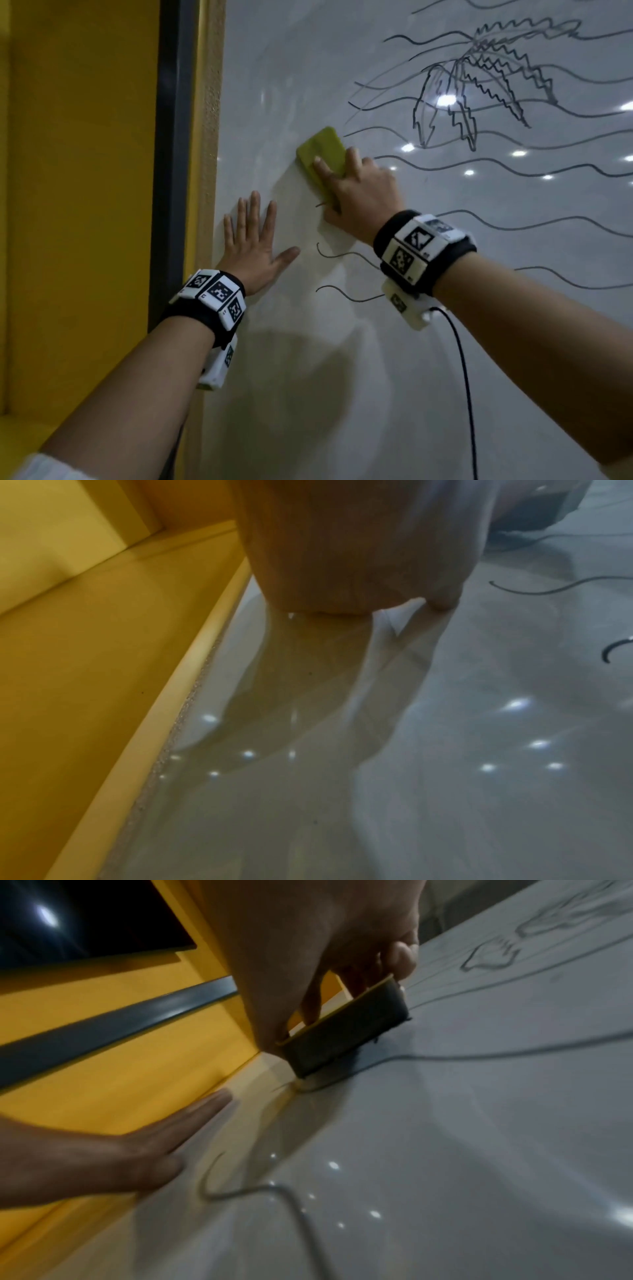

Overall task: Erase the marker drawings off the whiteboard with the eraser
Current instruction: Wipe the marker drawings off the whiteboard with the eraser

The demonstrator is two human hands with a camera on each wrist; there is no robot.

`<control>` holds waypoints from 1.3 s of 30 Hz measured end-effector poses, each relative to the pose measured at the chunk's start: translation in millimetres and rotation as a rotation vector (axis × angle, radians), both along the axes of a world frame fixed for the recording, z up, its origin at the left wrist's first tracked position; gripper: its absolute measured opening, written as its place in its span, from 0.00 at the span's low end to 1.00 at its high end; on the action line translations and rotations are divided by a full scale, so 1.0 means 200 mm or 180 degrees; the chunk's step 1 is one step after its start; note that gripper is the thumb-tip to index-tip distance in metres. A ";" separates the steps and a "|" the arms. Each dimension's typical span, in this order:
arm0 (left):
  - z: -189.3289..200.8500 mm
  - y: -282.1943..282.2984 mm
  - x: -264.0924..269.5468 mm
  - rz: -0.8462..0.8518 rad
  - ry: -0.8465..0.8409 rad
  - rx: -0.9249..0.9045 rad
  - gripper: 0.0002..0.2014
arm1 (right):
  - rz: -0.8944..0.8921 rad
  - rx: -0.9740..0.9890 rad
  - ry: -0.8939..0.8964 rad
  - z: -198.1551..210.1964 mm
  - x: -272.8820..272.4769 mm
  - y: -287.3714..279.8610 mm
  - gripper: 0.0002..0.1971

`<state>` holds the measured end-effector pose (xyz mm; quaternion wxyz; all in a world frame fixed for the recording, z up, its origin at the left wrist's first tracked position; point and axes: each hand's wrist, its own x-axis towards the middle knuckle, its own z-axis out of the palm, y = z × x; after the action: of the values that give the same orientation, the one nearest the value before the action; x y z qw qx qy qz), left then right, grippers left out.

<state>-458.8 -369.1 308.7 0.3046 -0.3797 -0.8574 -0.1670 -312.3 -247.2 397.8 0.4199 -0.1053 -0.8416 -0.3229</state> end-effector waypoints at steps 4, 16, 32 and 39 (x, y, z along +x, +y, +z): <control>0.00 0.00 0.01 0.0067 0.0001 0.0042 0.42 | 0.0108 0.0371 -0.0144 -0.06 0.00 0.02 0.35; 0.00 -0.02 0.04 0.0079 0.0057 0.0311 0.47 | 0.0069 0.0200 0.0134 -0.24 -0.03 0.04 0.36; 0.07 -0.03 0.11 0.0121 -0.0134 -0.0488 0.69 | 0.0622 0.0000 0.0448 -0.44 -0.05 0.08 0.39; 0.07 -0.05 0.14 0.0135 -0.0187 -0.0536 0.70 | 0.0812 0.0269 0.0324 -0.66 -0.03 0.12 0.37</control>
<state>-431.8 -379.0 322.8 0.2498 -0.3806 -0.8848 -0.0989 -317.9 -223.6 266.6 0.5037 0.0041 -0.8115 -0.2963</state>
